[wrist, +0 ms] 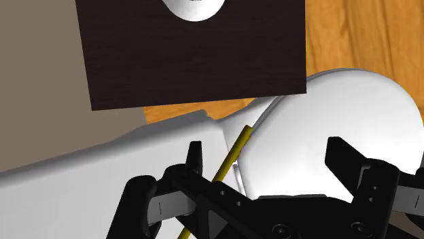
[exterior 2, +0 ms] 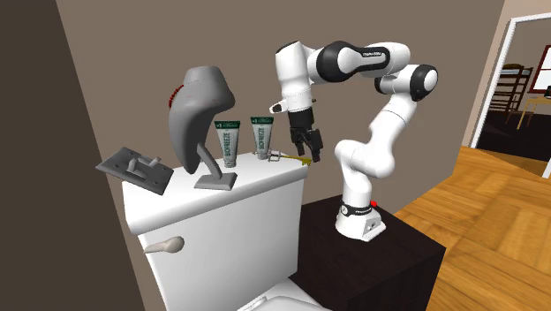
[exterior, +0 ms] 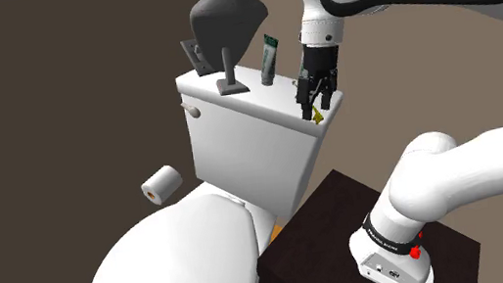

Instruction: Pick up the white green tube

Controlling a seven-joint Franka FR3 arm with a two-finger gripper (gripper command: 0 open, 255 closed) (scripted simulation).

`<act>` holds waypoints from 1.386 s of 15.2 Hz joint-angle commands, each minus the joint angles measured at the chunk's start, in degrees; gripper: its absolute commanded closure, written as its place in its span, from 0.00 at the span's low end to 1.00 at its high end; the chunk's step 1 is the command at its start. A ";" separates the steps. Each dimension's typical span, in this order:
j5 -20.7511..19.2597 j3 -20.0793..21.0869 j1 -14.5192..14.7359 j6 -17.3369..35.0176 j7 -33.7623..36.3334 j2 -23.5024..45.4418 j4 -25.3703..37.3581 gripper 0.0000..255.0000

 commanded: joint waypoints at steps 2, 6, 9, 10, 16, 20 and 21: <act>-0.31 0.21 -0.41 1.47 0.71 1.28 1.06 0.00; -1.74 1.00 -2.13 6.85 3.69 6.22 5.59 0.00; -3.03 1.54 -3.44 10.35 6.07 9.72 9.28 0.00; -3.50 1.71 -3.88 11.42 6.89 10.85 10.57 0.00; -6.73 2.69 -6.54 16.83 12.02 17.27 18.81 0.00; -9.27 3.29 -8.29 19.51 15.62 21.26 24.79 0.00; -9.95 3.43 -8.73 20.07 16.53 22.22 26.35 0.00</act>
